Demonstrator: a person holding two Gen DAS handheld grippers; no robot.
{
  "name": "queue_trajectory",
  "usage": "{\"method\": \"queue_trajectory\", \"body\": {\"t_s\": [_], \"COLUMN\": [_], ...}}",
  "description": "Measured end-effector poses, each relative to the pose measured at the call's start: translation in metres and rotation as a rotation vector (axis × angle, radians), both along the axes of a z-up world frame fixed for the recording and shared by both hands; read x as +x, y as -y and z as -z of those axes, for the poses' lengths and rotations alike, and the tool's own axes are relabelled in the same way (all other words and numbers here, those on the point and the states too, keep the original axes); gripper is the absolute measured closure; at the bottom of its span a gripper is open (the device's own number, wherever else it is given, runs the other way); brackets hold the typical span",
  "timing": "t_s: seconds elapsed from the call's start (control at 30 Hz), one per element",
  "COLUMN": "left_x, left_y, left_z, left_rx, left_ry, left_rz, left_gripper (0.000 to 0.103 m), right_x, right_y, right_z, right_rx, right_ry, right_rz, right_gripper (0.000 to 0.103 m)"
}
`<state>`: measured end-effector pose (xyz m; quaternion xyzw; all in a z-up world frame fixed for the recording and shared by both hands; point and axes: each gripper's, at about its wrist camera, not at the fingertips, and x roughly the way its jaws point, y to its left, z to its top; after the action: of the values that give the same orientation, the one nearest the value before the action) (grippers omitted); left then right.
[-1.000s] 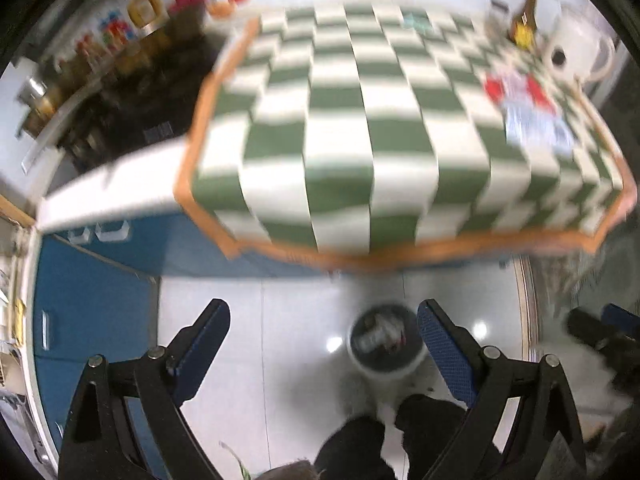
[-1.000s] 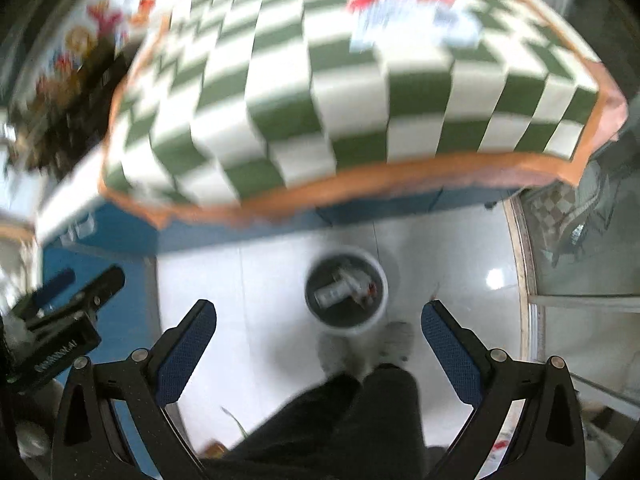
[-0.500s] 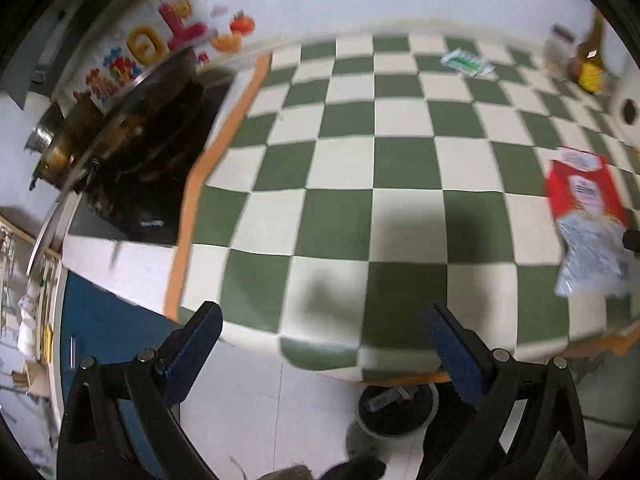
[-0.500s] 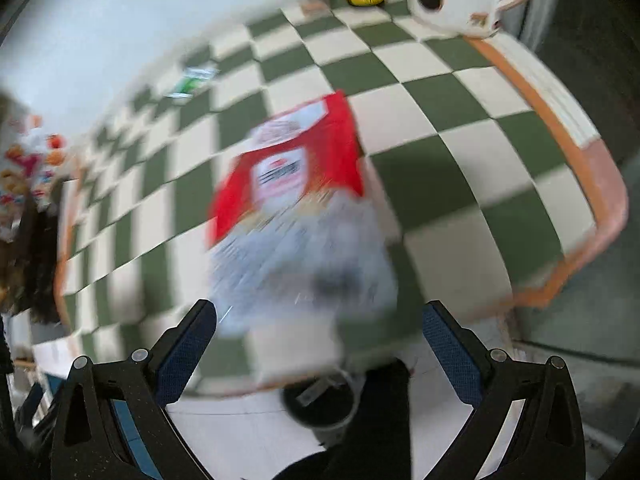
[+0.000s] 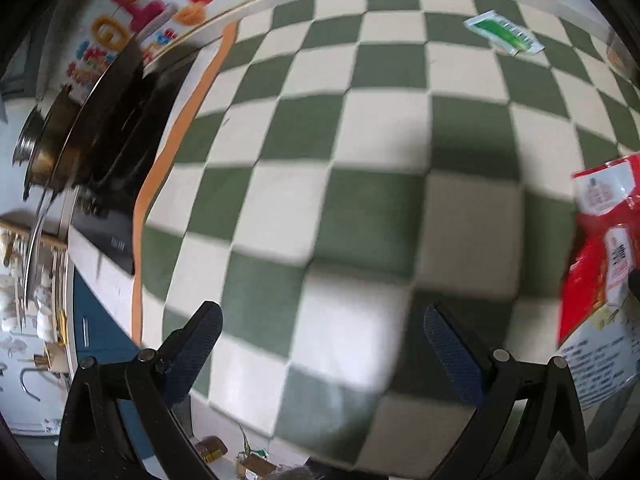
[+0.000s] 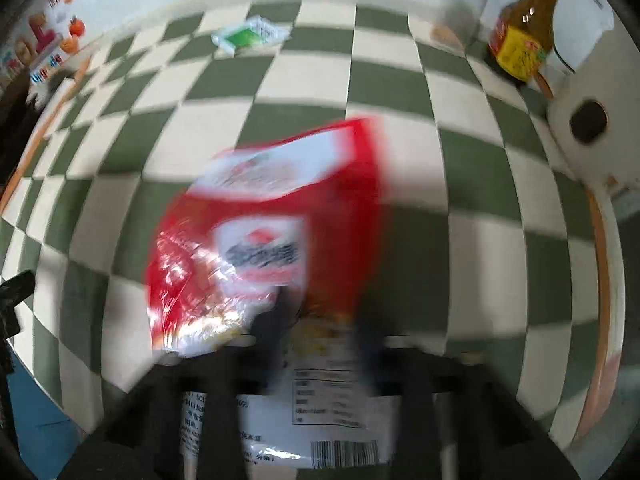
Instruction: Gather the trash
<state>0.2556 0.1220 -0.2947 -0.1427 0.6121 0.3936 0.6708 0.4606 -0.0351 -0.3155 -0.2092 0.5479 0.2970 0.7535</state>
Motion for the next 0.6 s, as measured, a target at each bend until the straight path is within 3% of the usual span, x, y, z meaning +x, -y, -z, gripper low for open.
{"method": "queue_trajectory", "body": {"t_s": [0.13, 0.23, 0.4, 0.6], "left_x": [0.052, 0.1, 0.174, 0.219], "left_y": [-0.009, -0.024, -0.064, -0.104], "left_z": [-0.009, -0.012, 0.005, 0.033], "left_rx": [-0.012, -0.087, -0.238, -0.349], "left_ry": [0.038, 0.114, 0.222, 0.309], "left_rz": [0.033, 0.049, 0.012, -0.101], "left_gripper": [0.0, 0.0, 0.0, 0.004], "right_x": [0.06, 0.112, 0.194, 0.223], "right_y": [0.013, 0.035, 0.051, 0.049], "right_z": [-0.025, -0.036, -0.022, -0.002], "right_rx": [0.105, 0.146, 0.168, 0.205], "right_ry": [0.002, 0.002, -0.026, -0.048], "right_rz": [0.106, 0.198, 0.335, 0.414], "right_gripper": [0.088, 0.088, 0.088, 0.088]}}
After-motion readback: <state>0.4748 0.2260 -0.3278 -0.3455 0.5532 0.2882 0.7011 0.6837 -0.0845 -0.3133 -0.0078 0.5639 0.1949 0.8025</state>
